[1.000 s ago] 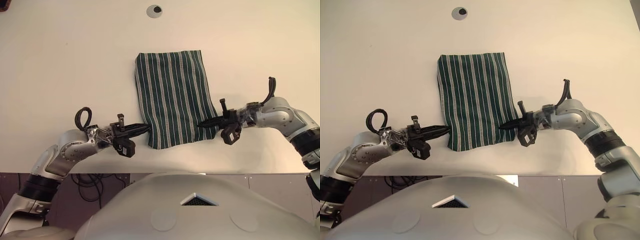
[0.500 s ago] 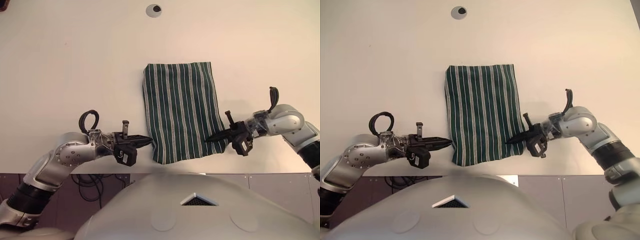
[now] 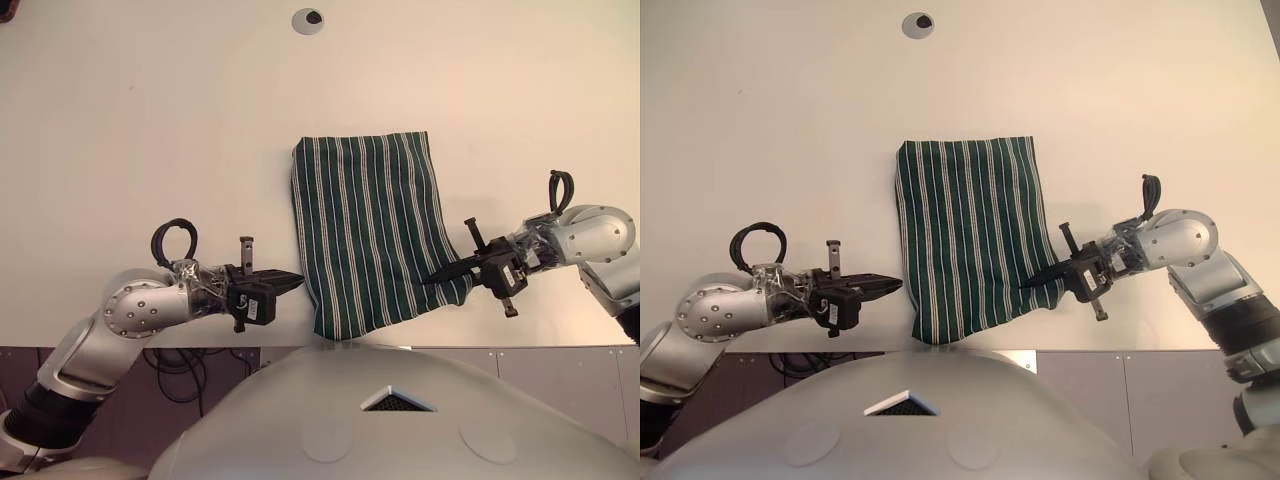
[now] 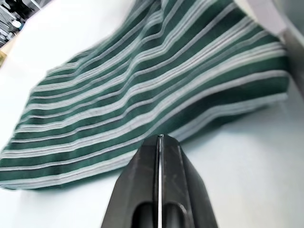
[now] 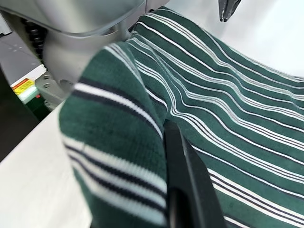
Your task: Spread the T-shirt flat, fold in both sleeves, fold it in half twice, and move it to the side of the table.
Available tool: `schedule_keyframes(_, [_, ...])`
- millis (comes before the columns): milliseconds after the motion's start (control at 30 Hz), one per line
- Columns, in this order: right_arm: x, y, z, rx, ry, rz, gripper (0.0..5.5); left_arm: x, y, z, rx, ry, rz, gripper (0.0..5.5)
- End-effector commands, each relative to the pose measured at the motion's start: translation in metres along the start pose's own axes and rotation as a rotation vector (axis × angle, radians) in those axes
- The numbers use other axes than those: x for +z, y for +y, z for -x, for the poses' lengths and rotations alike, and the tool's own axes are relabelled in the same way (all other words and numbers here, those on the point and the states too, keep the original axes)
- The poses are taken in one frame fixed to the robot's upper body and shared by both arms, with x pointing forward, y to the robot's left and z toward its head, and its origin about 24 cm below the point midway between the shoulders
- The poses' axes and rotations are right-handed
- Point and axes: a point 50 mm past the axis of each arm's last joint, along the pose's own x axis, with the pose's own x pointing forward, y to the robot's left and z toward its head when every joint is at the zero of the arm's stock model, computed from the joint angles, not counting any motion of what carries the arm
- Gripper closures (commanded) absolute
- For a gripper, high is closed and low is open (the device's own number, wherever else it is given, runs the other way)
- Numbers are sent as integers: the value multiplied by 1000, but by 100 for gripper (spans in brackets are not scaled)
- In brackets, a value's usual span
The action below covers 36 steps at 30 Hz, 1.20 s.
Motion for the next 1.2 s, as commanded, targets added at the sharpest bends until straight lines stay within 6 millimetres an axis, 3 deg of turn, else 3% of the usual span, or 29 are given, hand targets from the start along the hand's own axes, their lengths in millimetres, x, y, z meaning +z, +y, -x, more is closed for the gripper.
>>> schedule_keyframes(33, [2,2,1,15,0,3,550,4,-12,-6,8,25,21,494])
schedule_keyframes(167, [6,5,0,33,3,5,550,9,-22,-12,-3,34,-9,420])
schedule_keyframes(267, [12,12,-6,34,-9,-5,550,9,-27,-16,-51,59,-136,391])
schedule_keyframes(467, [20,21,-17,10,-25,-31,550,6,-27,-20,-64,57,-310,391])
schedule_keyframes(600, [17,7,-14,-4,-14,-36,550,-2,-25,-13,-66,53,-385,391])
schedule_keyframes(867, [14,2,-14,-18,-11,-35,550,-12,-13,-5,-66,20,-517,391])
schedule_keyframes(1200, [14,-4,-13,-21,-17,-25,550,-6,-18,-38,-66,-87,-564,391])
